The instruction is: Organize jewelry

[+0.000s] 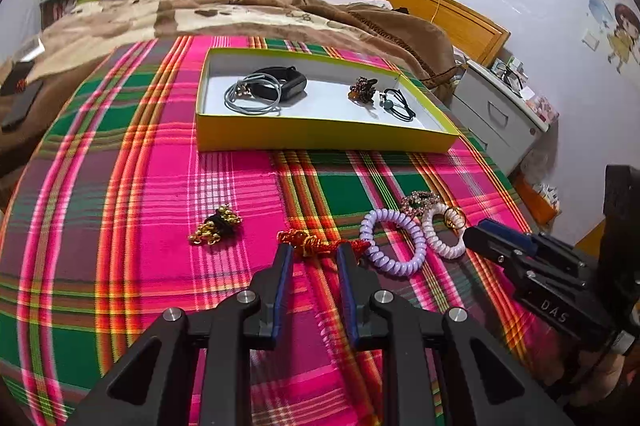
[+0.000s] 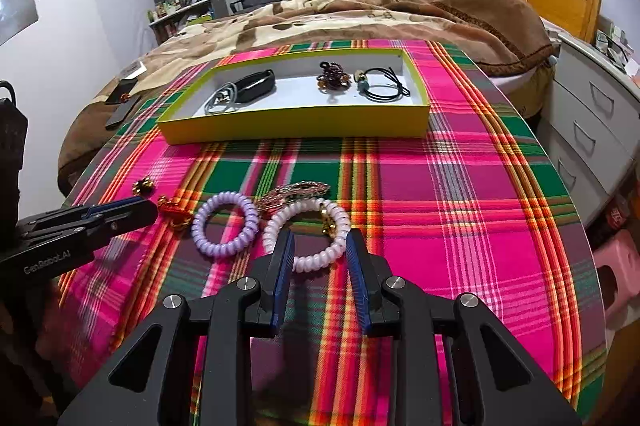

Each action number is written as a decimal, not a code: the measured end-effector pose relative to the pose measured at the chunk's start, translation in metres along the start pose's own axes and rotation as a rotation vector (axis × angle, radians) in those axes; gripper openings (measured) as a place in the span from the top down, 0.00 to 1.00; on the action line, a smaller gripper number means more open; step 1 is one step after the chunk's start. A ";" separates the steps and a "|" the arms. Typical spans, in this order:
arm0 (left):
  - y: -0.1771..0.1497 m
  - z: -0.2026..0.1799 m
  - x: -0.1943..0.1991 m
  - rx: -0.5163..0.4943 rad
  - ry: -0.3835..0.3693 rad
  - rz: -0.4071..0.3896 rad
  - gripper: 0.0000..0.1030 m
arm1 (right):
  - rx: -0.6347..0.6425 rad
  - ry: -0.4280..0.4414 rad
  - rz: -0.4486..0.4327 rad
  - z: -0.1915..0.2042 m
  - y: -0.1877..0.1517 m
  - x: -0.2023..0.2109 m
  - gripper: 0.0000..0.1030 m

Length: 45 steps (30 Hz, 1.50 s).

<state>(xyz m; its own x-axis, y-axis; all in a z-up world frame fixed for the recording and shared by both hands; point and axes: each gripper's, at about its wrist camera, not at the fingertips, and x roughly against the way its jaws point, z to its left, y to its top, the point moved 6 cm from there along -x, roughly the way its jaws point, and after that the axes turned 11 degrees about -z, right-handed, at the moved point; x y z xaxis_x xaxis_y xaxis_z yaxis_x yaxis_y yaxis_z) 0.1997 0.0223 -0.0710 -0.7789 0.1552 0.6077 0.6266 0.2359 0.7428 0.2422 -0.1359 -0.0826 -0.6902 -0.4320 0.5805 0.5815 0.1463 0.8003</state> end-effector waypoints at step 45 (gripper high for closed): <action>0.016 0.005 -0.035 -0.033 0.067 0.016 0.78 | 0.144 -0.001 0.007 0.015 0.005 -0.015 0.97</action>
<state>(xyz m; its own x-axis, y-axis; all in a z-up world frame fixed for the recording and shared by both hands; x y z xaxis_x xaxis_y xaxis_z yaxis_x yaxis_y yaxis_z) 0.2371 0.0252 -0.0821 -0.7659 0.0938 0.6361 0.6403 0.2023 0.7410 0.2487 -0.1156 -0.0852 -0.6869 -0.4298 0.5860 0.5184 0.2753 0.8096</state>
